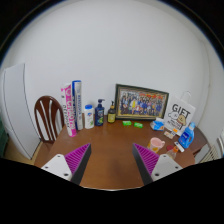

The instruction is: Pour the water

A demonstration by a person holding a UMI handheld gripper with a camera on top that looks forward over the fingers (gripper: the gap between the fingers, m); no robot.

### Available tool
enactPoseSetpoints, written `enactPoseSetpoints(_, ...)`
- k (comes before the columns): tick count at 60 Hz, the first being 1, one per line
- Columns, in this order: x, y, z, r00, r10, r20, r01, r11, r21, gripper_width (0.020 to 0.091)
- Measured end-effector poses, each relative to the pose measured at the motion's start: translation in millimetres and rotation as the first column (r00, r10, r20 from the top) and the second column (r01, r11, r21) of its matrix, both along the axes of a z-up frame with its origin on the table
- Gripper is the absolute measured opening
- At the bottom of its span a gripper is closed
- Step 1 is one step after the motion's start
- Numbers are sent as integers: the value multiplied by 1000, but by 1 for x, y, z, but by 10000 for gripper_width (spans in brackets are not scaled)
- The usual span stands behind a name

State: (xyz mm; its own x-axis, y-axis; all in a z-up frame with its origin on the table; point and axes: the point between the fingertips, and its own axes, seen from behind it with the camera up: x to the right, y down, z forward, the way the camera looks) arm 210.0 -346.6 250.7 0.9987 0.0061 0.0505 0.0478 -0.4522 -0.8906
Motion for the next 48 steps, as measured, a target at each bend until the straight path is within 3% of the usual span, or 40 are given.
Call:
enactPoseSetpoints(13,39,-13,-39,999,-45,-2,45,997,-60,853)
enactPoseSetpoints(29,140,-32,-123,997,-69,-18,67,993,-99,852)
enactPoseSetpoints(48,273,-4,-208,999,-32,-19,31,999,-44,855)
